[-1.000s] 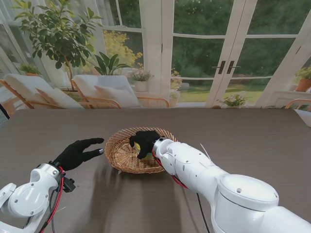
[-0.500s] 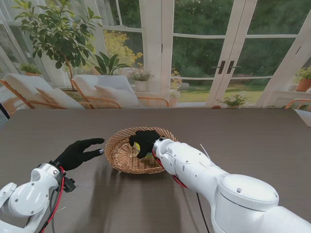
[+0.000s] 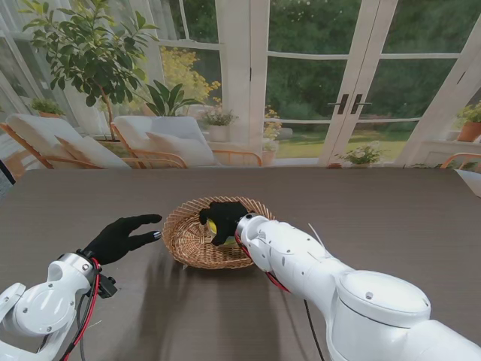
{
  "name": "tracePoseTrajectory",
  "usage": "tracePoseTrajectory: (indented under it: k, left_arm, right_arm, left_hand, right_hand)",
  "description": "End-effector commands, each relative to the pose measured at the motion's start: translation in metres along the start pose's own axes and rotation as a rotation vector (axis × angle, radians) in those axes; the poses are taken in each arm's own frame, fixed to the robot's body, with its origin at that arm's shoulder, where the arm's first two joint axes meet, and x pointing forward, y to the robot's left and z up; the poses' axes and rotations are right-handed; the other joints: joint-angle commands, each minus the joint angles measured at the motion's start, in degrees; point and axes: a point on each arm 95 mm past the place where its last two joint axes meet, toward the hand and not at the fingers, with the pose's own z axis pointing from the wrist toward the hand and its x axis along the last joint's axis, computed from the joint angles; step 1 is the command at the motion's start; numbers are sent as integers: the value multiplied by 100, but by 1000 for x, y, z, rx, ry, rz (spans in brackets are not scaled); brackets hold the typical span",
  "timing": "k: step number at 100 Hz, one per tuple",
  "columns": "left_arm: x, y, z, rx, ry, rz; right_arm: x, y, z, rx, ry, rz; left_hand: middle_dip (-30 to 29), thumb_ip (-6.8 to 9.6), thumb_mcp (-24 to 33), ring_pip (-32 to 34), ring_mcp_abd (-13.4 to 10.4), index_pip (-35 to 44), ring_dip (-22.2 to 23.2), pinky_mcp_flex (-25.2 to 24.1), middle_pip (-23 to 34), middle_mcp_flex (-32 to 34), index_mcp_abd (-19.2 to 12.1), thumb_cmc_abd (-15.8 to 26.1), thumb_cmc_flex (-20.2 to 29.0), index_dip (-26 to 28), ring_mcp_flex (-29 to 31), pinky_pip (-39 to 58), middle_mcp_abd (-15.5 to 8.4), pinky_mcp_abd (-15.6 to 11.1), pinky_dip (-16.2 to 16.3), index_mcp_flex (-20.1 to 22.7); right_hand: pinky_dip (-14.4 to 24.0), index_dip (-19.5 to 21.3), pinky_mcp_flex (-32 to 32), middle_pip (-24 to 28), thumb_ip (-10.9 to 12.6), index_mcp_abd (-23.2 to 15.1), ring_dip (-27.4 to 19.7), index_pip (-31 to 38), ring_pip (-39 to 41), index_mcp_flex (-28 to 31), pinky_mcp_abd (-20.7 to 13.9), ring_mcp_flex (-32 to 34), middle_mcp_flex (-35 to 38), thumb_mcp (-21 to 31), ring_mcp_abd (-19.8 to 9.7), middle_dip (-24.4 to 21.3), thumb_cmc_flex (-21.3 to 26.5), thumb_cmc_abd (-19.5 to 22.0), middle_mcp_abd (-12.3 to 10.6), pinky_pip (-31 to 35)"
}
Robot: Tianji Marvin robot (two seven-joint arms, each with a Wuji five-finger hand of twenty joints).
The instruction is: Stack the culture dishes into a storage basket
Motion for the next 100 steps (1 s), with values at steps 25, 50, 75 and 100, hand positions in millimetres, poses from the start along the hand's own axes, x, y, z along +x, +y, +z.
tracePoseTrajectory:
  k: [25,50,75,100]
  left_arm:
    - [-2,3,-1,-22,-1,-4]
    - [-2,3,-1,-22,-2,-5]
    - [-2,3,-1,-25,-1,-4]
    - [-2,3,0,-30,0,-4]
  right_arm:
    - [7,-1,2,6,5,9]
    - [7,0,2,12,0,2]
    - [7,0,2,11,-4,6]
    - [7,-1,2,5,-7,4]
  left_hand:
    - [55,166,-98,68,59,19,63,7,18,85,1,218,159,21,132,-3,22,197,70,91]
    - [53,166,-97,67,67,19,62,9,15,77,-2,222,160,21,130,-2,28,185,70,90]
    - [53,165,-98,66,65,15,63,6,15,75,2,226,156,19,128,-3,35,188,70,80]
    - [55,165,-100,70,59,18,65,14,18,81,-5,227,154,21,136,2,28,184,73,85]
  right_hand:
    - [-158,-153,-2890,34,117,42,-172,-54,-290,-344,183,-256,-426,-104,344,-106,-359,77,260,-136]
    - [-163,-214,-2970,-27,93,18,-219,-125,-417,-444,258,-300,-492,-101,372,-151,-417,28,267,-246]
    - [-150,-258,-3005,-114,82,-6,-277,-157,-564,-497,321,-338,-516,-142,437,-222,-467,119,275,-343]
    - [-95,-280,-3000,-112,131,2,-271,-141,-586,-462,315,-312,-486,-331,454,-250,-461,468,240,-366]
